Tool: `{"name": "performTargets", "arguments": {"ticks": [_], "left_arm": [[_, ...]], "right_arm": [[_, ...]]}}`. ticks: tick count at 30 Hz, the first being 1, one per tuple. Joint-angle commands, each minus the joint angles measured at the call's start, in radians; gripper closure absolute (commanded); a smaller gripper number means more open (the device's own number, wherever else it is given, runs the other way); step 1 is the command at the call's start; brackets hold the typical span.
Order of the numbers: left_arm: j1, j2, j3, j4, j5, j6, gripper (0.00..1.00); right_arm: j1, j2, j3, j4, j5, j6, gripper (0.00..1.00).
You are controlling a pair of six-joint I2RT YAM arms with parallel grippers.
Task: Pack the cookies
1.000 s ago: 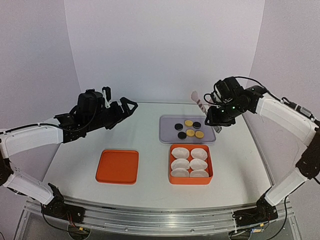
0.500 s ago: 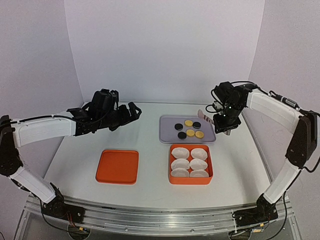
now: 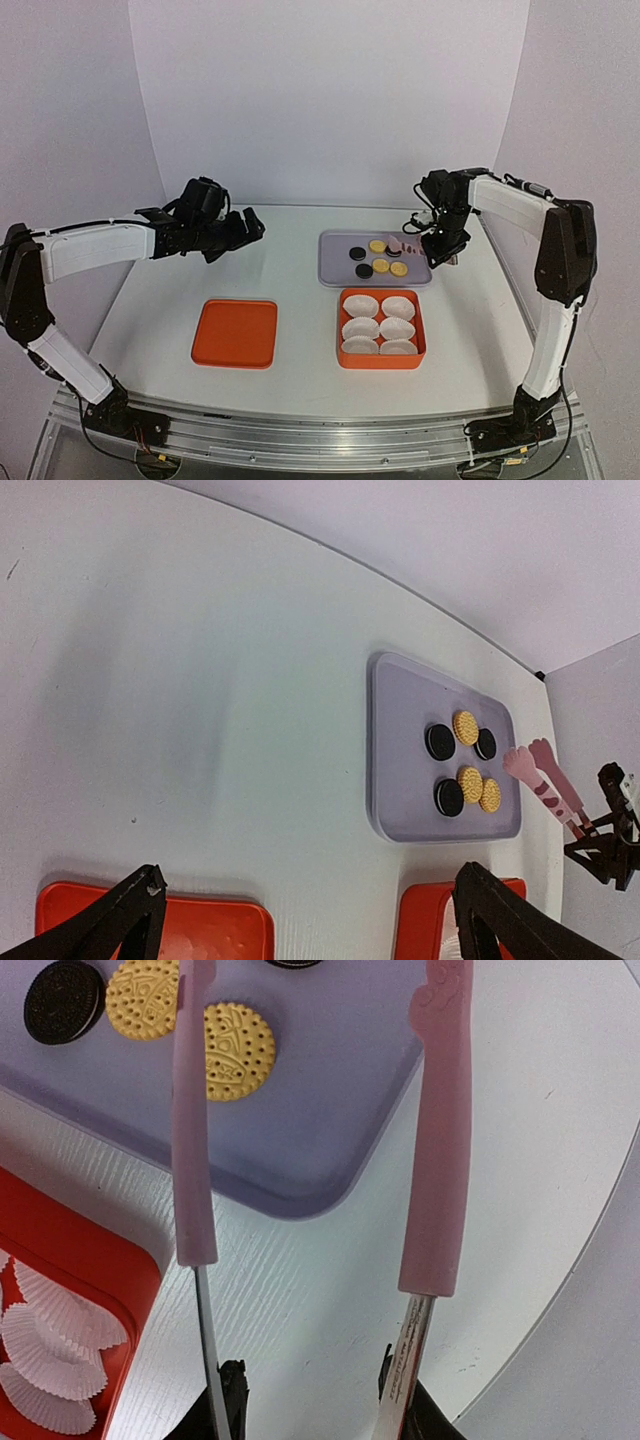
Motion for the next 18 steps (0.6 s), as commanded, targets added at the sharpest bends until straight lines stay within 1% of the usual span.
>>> {"name": "performTargets", "arguments": {"ticks": [1,10,18], "left_arm": [[0.032,0.022,0.030,-0.009,0.049,0.009,0.00],[0.055,0.065,0.066,-0.019,0.076,0.012,0.00],[0.055,0.089,0.079,-0.019,0.095,0.003,0.00]], "right_arm": [[-0.007,0.025,0.060,-0.014,-0.066,-0.100,0.60],[-0.007,0.097,0.106,-0.014,-0.026,-0.115,0.60],[-0.009,0.142,0.146,-0.014,0.012,-0.083,0.65]]}}
